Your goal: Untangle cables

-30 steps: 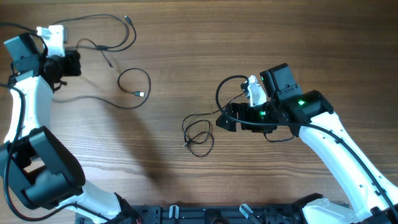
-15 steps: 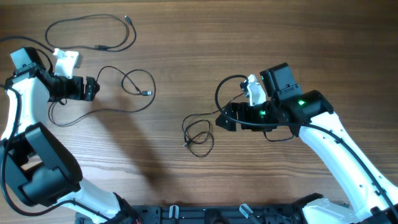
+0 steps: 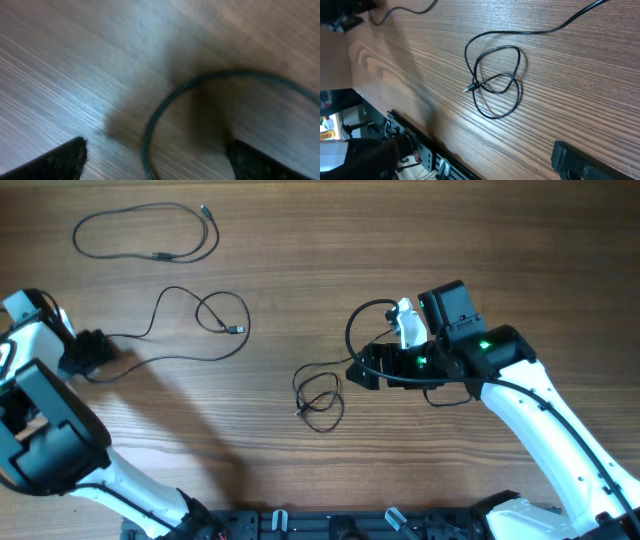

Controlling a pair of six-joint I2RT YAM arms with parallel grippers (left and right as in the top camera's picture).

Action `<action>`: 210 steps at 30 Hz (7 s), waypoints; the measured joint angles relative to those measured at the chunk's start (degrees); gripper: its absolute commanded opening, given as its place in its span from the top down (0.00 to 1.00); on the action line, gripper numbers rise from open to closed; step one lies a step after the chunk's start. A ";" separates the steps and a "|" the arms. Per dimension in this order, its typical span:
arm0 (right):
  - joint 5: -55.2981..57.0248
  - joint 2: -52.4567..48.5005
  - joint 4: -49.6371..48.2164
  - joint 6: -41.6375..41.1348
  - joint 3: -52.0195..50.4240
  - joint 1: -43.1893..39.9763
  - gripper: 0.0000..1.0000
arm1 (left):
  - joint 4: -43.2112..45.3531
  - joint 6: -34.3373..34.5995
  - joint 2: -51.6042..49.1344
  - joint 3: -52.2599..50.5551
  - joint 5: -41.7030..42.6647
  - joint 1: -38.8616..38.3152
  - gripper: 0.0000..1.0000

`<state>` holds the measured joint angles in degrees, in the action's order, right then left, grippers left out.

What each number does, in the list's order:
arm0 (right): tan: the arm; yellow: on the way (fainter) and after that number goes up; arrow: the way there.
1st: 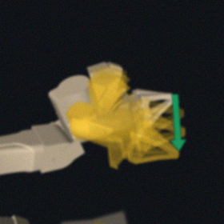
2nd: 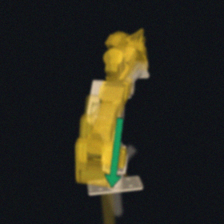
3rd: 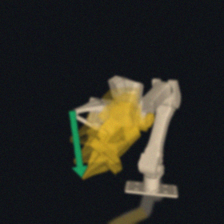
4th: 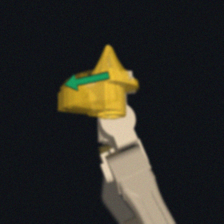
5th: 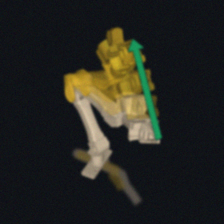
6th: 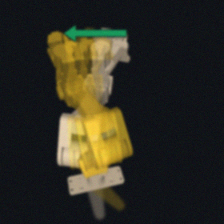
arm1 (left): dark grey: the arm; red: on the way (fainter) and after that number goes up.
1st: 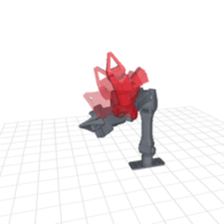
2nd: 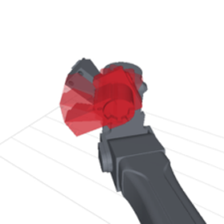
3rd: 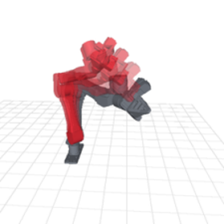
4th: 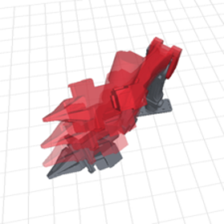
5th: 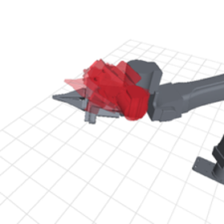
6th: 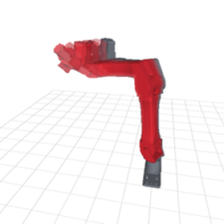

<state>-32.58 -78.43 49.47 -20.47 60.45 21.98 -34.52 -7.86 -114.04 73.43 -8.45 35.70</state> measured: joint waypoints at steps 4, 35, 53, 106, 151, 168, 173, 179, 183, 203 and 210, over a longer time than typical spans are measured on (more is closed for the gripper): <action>0.00 -0.02 0.02 0.00 0.00 0.00 0.00 | 1.79 -0.63 -0.74 0.24 2.78 0.87 0.43; 0.00 -4.20 1.01 -2.25 0.00 0.00 0.00 | 4.72 -7.72 -8.63 21.38 15.65 6.27 0.00; 0.48 8.44 15.58 3.78 0.50 -13.94 0.00 | -30.51 21.51 10.67 21.46 51.95 -30.95 0.00; 1.11 9.01 17.75 8.76 0.85 -13.94 0.00 | -15.43 36.06 16.87 -4.59 26.56 -64.46 0.96; -5.84 3.43 15.89 5.68 0.94 -14.12 0.28 | -12.39 45.27 35.34 2.60 48.57 -54.93 0.96; -4.02 3.43 3.37 -8.20 0.94 -8.61 0.35 | -6.51 82.90 35.34 2.62 48.87 -55.63 0.96; 3.52 3.43 1.46 -13.00 0.94 -5.16 0.96 | -2.99 84.74 35.34 2.62 53.64 -55.63 0.96; 24.26 3.43 11.02 -19.89 1.05 -8.61 0.96 | -14.62 84.32 35.30 3.08 51.04 -51.87 0.96; 27.06 3.43 11.39 -20.94 1.05 -13.09 0.41 | -24.55 82.44 35.30 2.78 39.30 -49.18 0.96; 23.12 3.43 12.72 -16.09 1.05 -13.09 0.05 | -30.23 62.16 49.55 2.93 19.15 -44.92 0.96; 22.47 3.43 13.27 -15.82 1.05 -13.09 0.05 | -35.82 61.51 51.17 2.93 5.64 -22.99 0.96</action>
<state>-10.11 -75.00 62.74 -36.29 61.49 8.88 -70.35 53.65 -62.87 76.36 -2.81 12.71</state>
